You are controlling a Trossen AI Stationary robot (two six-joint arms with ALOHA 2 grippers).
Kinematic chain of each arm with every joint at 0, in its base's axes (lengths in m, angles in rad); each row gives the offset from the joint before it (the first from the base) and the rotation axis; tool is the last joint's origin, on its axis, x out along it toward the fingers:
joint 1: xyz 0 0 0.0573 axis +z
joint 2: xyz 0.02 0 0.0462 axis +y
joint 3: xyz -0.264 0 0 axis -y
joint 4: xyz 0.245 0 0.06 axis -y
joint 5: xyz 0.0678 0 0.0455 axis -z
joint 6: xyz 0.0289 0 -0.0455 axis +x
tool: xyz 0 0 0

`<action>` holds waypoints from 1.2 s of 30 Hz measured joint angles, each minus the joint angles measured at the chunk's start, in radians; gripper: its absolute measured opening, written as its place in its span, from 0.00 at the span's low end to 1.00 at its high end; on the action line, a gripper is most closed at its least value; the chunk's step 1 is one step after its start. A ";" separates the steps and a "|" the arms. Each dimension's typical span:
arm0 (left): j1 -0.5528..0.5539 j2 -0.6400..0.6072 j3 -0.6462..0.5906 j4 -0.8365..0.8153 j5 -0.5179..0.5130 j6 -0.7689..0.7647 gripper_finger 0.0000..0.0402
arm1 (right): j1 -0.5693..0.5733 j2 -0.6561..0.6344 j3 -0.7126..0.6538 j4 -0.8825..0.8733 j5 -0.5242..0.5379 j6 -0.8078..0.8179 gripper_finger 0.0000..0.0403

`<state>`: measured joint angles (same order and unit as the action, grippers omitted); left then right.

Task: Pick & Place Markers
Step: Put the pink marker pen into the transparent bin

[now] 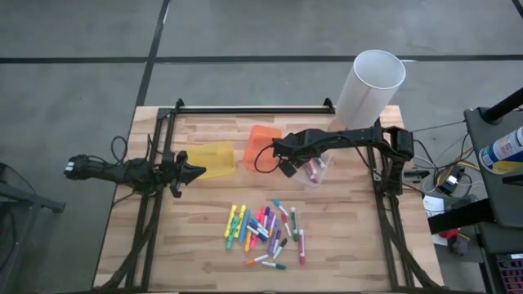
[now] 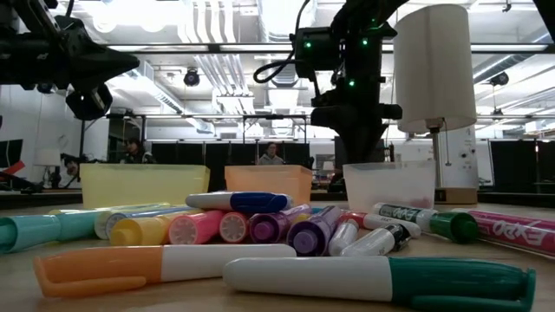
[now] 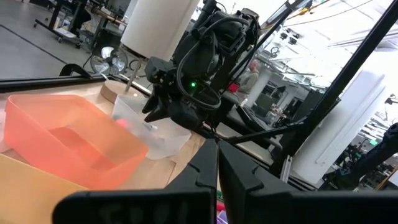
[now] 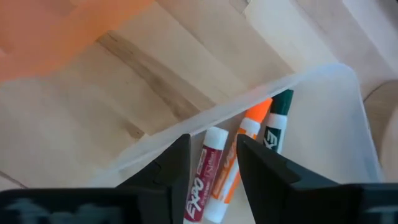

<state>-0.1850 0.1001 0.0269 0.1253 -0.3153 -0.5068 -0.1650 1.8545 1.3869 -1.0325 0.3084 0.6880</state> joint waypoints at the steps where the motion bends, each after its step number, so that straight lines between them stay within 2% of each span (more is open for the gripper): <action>1: 0.000 0.000 0.000 0.000 0.000 0.000 0.02 | 0.000 -0.002 0.007 -0.023 -0.005 0.003 0.33; 7: 0.000 0.000 0.000 0.001 0.000 0.001 0.02 | 0.047 -0.036 0.032 -0.093 -0.024 0.019 0.33; 14: 0.000 -0.001 0.000 0.020 0.010 0.006 0.02 | 0.149 -0.068 0.032 -0.093 -0.162 0.097 0.30; 17: 0.001 0.000 0.000 0.085 -0.030 -0.012 0.02 | 0.208 -0.072 0.031 -0.093 -0.244 0.151 0.29; 20: 0.001 0.000 0.000 0.139 -0.041 -0.061 0.02 | 0.275 -0.073 0.031 -0.091 -0.278 0.254 0.28; 26: 0.001 0.000 0.000 0.329 -0.051 -0.014 0.02 | 0.411 -0.073 0.031 -0.085 -0.320 0.458 0.38; 31: 0.001 0.000 0.000 0.585 -0.053 0.054 0.02 | 0.508 -0.073 0.031 -0.074 -0.315 0.695 0.50; 36: 0.002 0.000 0.000 0.822 -0.040 0.129 0.02 | 0.590 -0.072 0.031 0.005 -0.266 0.880 0.52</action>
<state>-0.1834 0.0998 0.0273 0.9475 -0.3552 -0.3776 0.4255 1.7827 1.4174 -1.0280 0.0420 1.5678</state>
